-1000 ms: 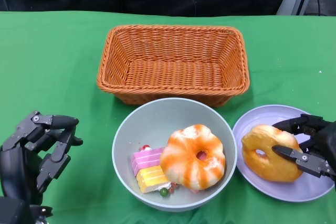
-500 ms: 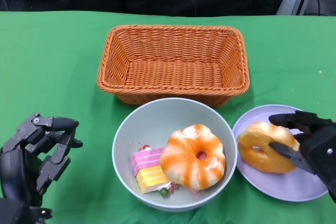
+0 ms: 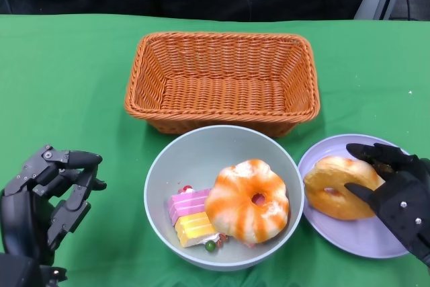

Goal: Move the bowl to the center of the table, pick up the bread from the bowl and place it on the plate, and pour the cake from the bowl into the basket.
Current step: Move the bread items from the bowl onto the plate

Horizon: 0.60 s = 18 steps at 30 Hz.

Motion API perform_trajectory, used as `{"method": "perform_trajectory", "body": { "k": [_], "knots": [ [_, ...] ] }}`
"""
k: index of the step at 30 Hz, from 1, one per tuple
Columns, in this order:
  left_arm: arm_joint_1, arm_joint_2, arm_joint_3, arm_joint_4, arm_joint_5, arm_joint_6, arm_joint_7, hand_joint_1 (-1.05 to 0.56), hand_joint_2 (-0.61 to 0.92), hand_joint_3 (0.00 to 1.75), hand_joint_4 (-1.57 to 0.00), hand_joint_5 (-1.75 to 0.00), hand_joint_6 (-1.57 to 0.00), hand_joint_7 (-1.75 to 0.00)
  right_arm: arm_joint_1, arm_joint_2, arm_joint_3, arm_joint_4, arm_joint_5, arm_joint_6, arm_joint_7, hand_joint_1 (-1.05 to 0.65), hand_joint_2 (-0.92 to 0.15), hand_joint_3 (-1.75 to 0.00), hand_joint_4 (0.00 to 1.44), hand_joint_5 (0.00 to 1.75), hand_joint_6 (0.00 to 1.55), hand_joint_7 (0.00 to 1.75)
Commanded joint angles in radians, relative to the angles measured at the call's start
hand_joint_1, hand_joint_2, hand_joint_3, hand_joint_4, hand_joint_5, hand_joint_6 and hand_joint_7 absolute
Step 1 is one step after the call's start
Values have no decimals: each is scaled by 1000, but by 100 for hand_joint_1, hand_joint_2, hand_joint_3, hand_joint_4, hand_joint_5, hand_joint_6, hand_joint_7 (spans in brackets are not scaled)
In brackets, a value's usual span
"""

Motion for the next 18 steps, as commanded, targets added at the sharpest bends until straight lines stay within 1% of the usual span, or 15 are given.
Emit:
{"method": "perform_trajectory", "body": {
  "k": [1, 4, 6, 9, 11, 15, 18],
  "knots": [
    [5, 14, 11, -3, -9, -4, -4, -7, 92, 32, -79, -137, -87, -95, 14, -16, 2, -13, -12, 9, -4, -31, -92, -10, 42, 15, 61, 0],
    [8, 15, 11, -7, 4, -1, 7, -8, 92, 31, -80, -137, -87, -95, 18, -16, 6, -1, -24, -23, -22, -33, -92, -9, 38, 11, 52, 0],
    [8, 13, 11, -9, -3, 0, 2, -7, 92, 31, -79, -137, -87, -95, 21, -13, 5, -1, -25, -39, -31, -34, -92, -8, 33, 7, 43, 0],
    [8, 14, 11, -6, 2, -5, 3, -7, 92, 31, -79, -137, -87, -95, 28, -18, 12, -4, -43, -66, -48, -38, -92, -8, 23, 2, 26, 0],
    [10, 14, 10, -10, 3, -4, 3, -7, 92, 31, -79, -138, -87, -95, 31, -22, 15, -8, -50, -79, -49, -39, -92, -8, 18, 0, 19, 0],
    [10, 16, 9, -9, 8, -7, 4, -8, 92, 30, -79, -138, -87, -95, 34, -32, 19, -4, -61, -131, -61, -44, -92, -9, 9, 0, 11, 0],
    [10, 15, 8, -10, 4, -5, 0, -8, 92, 30, -78, -139, -86, -96, 35, -36, 20, 1, -66, -167, -69, -46, -92, -10, 6, 0, 9, 0]
  ]
}}
